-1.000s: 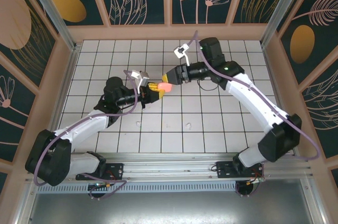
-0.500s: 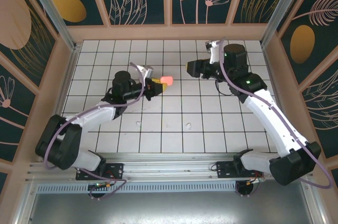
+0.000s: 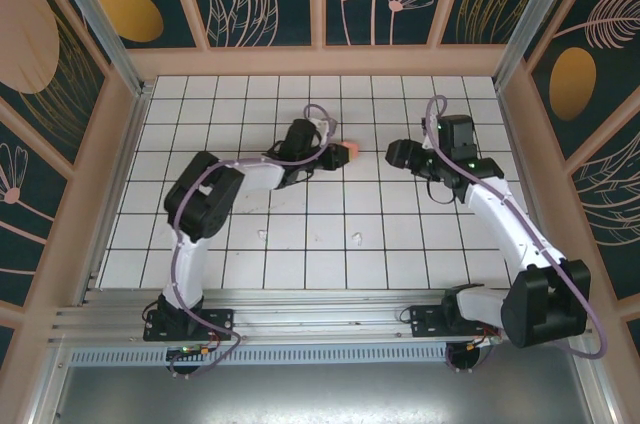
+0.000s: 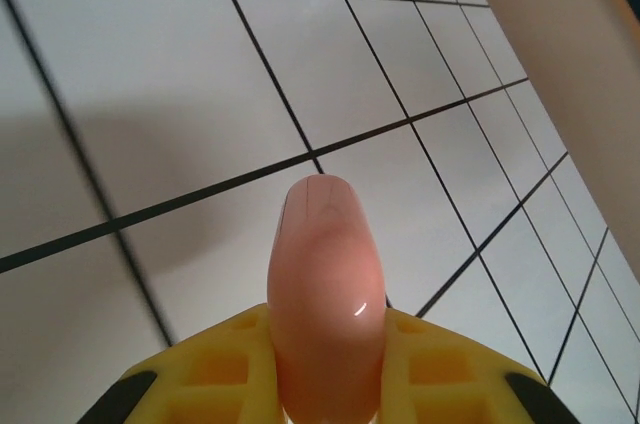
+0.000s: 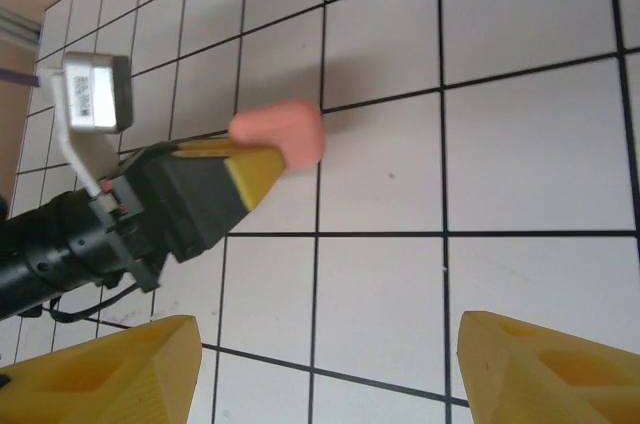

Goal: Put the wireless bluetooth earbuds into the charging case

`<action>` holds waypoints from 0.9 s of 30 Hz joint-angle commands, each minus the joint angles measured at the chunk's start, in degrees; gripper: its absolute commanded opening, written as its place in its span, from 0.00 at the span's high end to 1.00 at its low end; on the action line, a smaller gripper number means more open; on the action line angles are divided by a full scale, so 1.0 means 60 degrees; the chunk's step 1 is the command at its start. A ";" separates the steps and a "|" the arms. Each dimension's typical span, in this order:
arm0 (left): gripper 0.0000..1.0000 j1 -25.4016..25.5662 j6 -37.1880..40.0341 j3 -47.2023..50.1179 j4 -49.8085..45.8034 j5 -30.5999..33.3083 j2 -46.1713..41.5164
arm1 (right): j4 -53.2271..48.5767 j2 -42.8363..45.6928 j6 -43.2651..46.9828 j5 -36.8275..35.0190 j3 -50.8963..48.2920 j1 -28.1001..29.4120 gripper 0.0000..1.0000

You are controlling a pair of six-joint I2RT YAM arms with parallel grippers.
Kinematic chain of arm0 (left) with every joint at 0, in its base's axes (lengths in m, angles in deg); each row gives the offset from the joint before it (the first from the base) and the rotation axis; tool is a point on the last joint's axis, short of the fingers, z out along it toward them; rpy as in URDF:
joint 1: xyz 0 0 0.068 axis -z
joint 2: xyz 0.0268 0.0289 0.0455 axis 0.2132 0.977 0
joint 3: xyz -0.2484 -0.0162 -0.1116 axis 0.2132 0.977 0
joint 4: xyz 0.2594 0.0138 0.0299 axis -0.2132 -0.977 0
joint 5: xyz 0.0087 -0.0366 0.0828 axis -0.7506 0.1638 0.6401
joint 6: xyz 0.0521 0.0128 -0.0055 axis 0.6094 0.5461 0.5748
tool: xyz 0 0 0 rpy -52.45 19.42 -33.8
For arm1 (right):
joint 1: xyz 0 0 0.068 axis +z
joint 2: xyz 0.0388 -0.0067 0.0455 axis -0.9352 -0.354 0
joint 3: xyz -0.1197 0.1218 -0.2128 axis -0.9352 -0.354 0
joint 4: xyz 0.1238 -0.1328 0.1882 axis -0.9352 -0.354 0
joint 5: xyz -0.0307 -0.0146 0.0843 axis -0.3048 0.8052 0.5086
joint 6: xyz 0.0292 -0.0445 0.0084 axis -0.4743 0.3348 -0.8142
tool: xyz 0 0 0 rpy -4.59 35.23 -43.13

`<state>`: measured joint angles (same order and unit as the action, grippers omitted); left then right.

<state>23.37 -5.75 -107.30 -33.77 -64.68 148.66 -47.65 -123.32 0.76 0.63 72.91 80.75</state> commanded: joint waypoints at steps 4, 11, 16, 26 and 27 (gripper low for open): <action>0.95 0.0625 -0.0446 -0.2251 -0.1161 0.0764 0.1552 | -0.0029 0.0528 0.0017 0.0294 -0.0506 -0.0497 0.31; 0.91 0.0849 -0.0589 -0.3575 -0.1539 0.1162 0.2552 | -0.0157 0.0709 0.0106 0.0414 -0.0716 -0.0761 0.31; 0.77 0.0870 -0.0005 -0.3533 -0.1900 0.1551 0.2294 | -0.0086 0.0798 -0.0041 0.0485 -0.0851 -0.0790 0.31; 0.45 0.0865 0.1109 -0.2382 -0.1997 0.2537 0.0772 | -0.0084 0.0712 -0.0467 0.0419 -0.0697 -0.0687 0.31; 0.43 0.0875 0.1215 -0.2240 -0.2016 0.2666 0.0578 | -0.0174 0.0693 -0.0497 0.0273 -0.0617 -0.0632 0.31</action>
<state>28.42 -1.71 -122.31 -45.44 -51.83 157.44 -47.87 -119.52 -0.79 2.48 67.95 76.53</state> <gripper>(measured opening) 0.562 0.692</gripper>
